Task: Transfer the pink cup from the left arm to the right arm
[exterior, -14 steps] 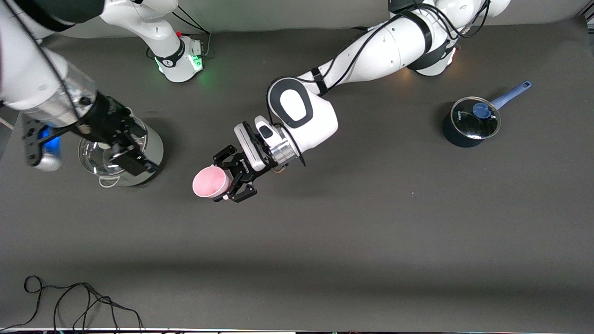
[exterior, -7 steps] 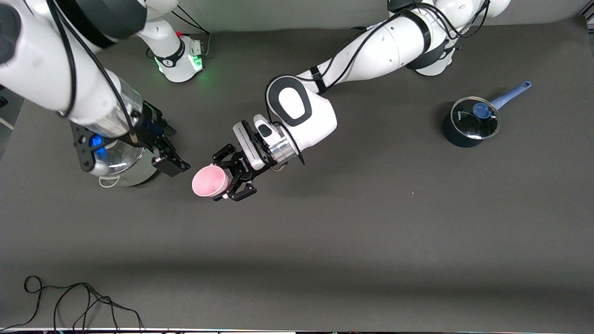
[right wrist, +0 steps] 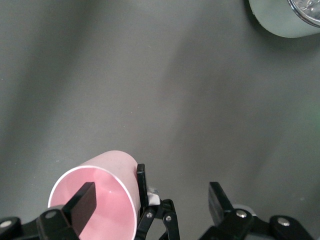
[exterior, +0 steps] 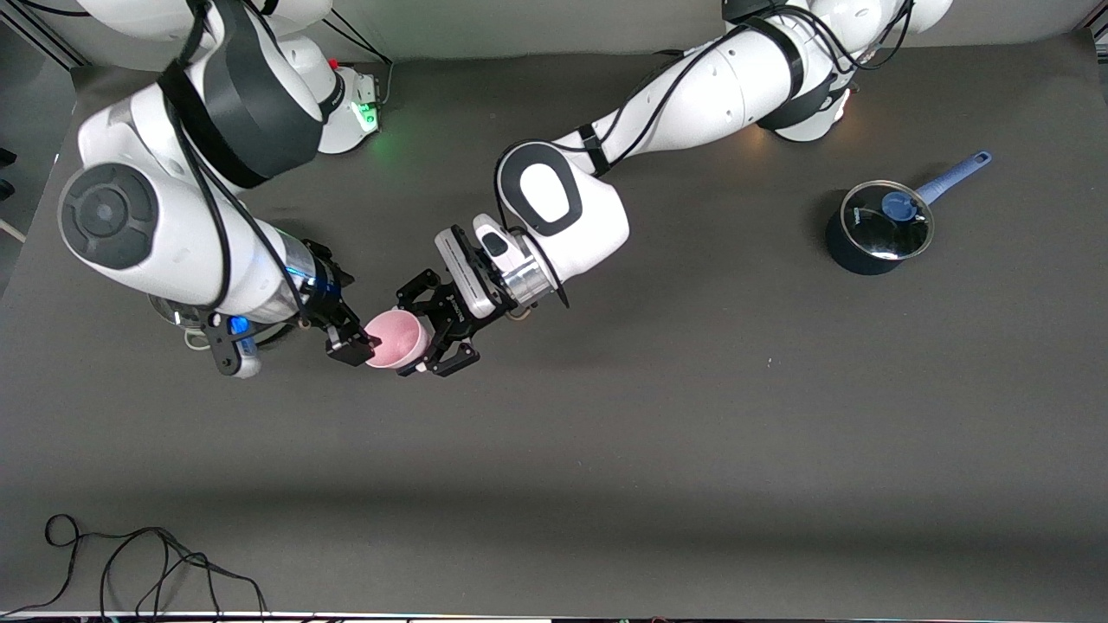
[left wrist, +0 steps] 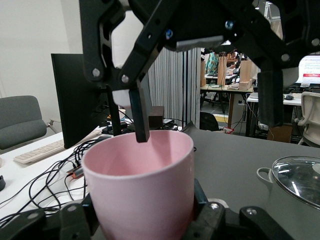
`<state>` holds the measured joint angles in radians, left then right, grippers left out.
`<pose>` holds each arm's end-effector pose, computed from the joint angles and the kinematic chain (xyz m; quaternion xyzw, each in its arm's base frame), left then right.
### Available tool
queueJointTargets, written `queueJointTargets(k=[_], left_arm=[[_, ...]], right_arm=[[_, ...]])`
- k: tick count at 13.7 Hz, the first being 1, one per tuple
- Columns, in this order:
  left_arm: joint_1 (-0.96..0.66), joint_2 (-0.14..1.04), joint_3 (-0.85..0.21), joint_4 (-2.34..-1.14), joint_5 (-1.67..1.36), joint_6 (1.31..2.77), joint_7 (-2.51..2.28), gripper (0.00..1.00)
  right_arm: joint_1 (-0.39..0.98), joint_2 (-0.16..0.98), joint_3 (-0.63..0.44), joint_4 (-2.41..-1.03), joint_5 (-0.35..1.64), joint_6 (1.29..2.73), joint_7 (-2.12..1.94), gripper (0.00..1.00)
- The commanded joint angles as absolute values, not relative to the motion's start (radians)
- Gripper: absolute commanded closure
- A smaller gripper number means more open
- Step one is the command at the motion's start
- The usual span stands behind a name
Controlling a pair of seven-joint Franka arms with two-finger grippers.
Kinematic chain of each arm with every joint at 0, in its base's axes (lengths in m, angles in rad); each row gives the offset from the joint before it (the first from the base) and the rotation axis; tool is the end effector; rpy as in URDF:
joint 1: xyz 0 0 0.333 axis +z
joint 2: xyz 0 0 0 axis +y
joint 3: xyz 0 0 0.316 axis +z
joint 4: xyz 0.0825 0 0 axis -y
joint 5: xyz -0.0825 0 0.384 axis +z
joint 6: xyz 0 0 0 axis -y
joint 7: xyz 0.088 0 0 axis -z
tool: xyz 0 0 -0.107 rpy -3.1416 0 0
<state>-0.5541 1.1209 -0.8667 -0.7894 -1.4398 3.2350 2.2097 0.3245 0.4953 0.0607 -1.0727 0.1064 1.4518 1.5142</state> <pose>0.5563 -0.5913 0.3725 0.6554 -0.3891 0.5626 0.3203 0.6309 0.2574 0.5404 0.8418 -0.5325 -0.0884 0.0072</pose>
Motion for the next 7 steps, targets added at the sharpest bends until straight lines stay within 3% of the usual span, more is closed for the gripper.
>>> queueJointTargets(k=[1, 3, 7], left_arm=[[-0.575, 1.111, -0.847, -0.772, -1.451, 3.257, 2.195, 1.00], [-0.575, 1.111, -0.847, -0.772, -1.451, 3.257, 2.195, 1.00], [-0.575, 1.111, -0.845, -0.772, -1.451, 3.257, 2.195, 1.00]], right_arm=[[0.327, 0.492, 0.063, -1.060, 0.117, 1.447, 1.516, 0.00], [0.337, 0.492, 0.063, -1.058, 0.117, 1.448, 1.516, 0.03], [0.341, 0.500, 0.063, -1.054, 0.117, 1.468, 1.517, 0.20]])
